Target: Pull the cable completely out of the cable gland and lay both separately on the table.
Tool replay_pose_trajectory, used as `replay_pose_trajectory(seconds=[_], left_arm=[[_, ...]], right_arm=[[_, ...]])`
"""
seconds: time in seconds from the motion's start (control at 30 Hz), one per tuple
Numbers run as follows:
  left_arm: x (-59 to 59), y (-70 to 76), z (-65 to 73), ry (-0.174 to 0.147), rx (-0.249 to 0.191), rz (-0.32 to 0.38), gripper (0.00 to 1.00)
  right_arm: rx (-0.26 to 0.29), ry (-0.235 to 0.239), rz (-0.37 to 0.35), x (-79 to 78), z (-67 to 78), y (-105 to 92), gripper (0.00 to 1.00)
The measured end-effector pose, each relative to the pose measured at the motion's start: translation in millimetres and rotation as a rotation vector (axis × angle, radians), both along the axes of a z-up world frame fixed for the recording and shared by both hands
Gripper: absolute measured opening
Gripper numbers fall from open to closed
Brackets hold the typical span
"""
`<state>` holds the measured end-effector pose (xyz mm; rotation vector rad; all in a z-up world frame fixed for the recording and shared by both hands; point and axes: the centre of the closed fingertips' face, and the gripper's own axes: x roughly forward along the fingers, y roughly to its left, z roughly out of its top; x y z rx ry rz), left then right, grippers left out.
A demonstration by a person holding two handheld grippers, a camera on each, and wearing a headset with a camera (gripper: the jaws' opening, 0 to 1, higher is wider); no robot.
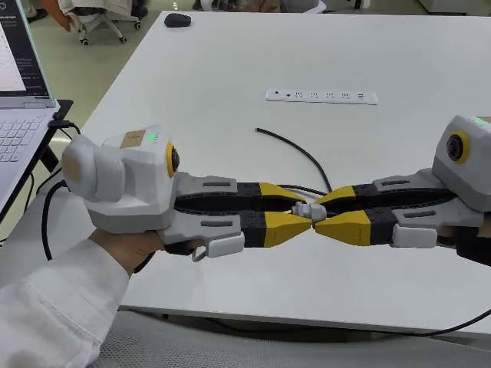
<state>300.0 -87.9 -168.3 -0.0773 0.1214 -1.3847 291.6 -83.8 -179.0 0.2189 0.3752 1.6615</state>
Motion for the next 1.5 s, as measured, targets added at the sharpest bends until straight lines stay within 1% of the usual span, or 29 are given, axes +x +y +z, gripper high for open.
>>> replay_pose_trajectory(seconds=[0.03, 0.1, 0.2, 0.23, 0.27, 0.33, 0.43, 0.57, 0.6, 0.67, 0.7, 0.73, 0.77, 0.8, 0.87, 0.9, 1.0, 1.03, 1.07, 1.1, 1.17, 1.2, 1.23, 1.3, 1.33, 1.37, 1.4, 1.43, 1.5], left_arm=[[-1.2, 0.1, 1.0, -0.008, -0.003, -0.001, 0.16], [-0.4, 0.7, 4.1, -0.048, -0.008, 0.001, 0.16], [-2.1, 2.4, 5.0, -0.132, 0.025, -0.011, 0.16], [-3.6, 2.5, 5.5, -0.162, 0.035, -0.020, 0.16], [-4.5, 2.3, 6.0, -0.170, 0.036, -0.024, 0.16], [-4.9, 3.5, 3.4, -0.217, 0.078, -0.032, 0.16], [-3.6, 4.5, -0.1, -0.229, 0.113, -0.031, 0.16], [4.4, 9.2, 0.5, -0.214, 0.104, -0.003, 0.16], [6.1, 9.9, 0.6, -0.207, 0.102, 0.002, 0.16], [10.7, 11.9, 1.2, -0.149, 0.089, 0.025, 0.15], [13.4, 13.5, 0.8, -0.092, 0.077, 0.042, 0.15], [15.0, 14.3, 0.4, -0.067, 0.070, 0.048, 0.15], [14.7, 14.8, 1.9, -0.017, 0.042, 0.039, 0.15], [14.6, 15.4, 2.7, 0.049, 0.020, 0.038, 0.15], [18.0, 18.4, 4.8, 0.021, 0.005, 0.043, 0.15], [19.4, 18.8, 5.8, 0.025, 0.003, 0.045, 0.15], [19.3, 18.2, 7.5, 0.068, -0.006, 0.036, 0.15], [17.9, 17.6, 7.5, 0.078, -0.002, 0.027, 0.14], [19.9, 16.8, 8.1, 0.093, 0.004, 0.034, 0.14], [16.1, 16.8, 7.8, 0.109, 0.011, 0.018, 0.14], [15.6, 18.6, 13.2, 0.132, -0.007, 0.008, 0.14], [17.0, 18.9, 15.2, 0.184, -0.026, 0.007, 0.14], [18.0, 19.2, 16.1, 0.204, -0.038, 0.002, 0.14], [21.1, 20.0, 17.0, 0.205, -0.046, -0.004, 0.14], [22.3, 14.4, 19.0, 0.297, -0.074, -0.009, 0.14], [23.3, 12.9, 14.2, 0.285, -0.040, -0.020, 0.14], [21.8, 11.7, 15.1, 0.247, -0.029, -0.031, 0.14], [20.7, 11.9, 16.1, 0.248, -0.027, -0.038, 0.14], [16.0, 10.1, 16.5, 0.287, -0.015, -0.074, 0.14]], right_arm=[[0.009, 0.038, 0.006, -1.1, 1.9, -0.7, 0.15], [0.021, 0.065, 0.006, -0.8, 3.7, -0.1, 0.14], [0.055, 0.155, 0.012, -1.6, 8.6, 2.6, 0.13], [0.060, 0.159, 0.014, -1.5, 9.2, 2.7, 0.13], [0.061, 0.188, 0.018, -2.9, 9.1, 2.6, 0.12], [0.059, 0.194, 0.014, -1.4, 7.6, 6.2, 0.12], [0.024, 0.212, 0.014, -1.8, 2.5, 10.5, 0.12], [0.019, 0.255, -0.009, 5.8, 3.2, 14.2, 0.11], [0.016, 0.254, -0.012, 6.8, 4.0, 14.8, 0.11], [0.000, 0.236, -0.028, 9.5, 5.8, 16.3, 0.11], [-0.012, 0.207, -0.038, 11.0, 6.1, 17.0, 0.10], [-0.033, 0.140, -0.055, 14.5, 5.9, 17.7, 0.10], [-0.047, 0.098, -0.041, 11.5, 7.0, 18.2, 0.10], [-0.045, 0.078, -0.036, 10.8, 8.6, 18.6, 0.10], [-0.029, 0.092, -0.052, 13.1, 12.1, 19.5, 0.09], [-0.023, 0.080, -0.057, 14.3, 12.5, 19.8, 0.09], [0.001, 0.040, -0.058, 14.4, 14.2, 19.6, 0.09], [0.009, -0.010, -0.045, 13.2, 14.7, 19.7, 0.08], [0.004, -0.096, -0.042, 15.7, 15.5, 18.4, 0.08], [0.006, -0.068, -0.039, 11.4, 17.3, 17.3, 0.08], [0.038, -0.085, -0.050, 13.0, 22.7, 16.6, 0.08], [0.042, -0.092, -0.058, 14.7, 24.2, 16.5, 0.08], [0.045, -0.094, -0.061, 15.7, 25.7, 16.2, 0.08], [0.060, -0.133, -0.066, 17.9, 28.1, 15.9, 0.08], [0.058, -0.208, -0.066, 19.8, 30.3, 13.0, 0.08], [0.060, -0.199, -0.069, 17.7, 31.9, 13.1, 0.08], [0.054, -0.190, -0.065, 13.5, 28.4, 14.8, 0.08], [0.061, -0.210, -0.058, 12.1, 27.8, 15.9, 0.08], [0.066, -0.229, -0.048, 8.2, 26.8, 17.6, 0.08]])
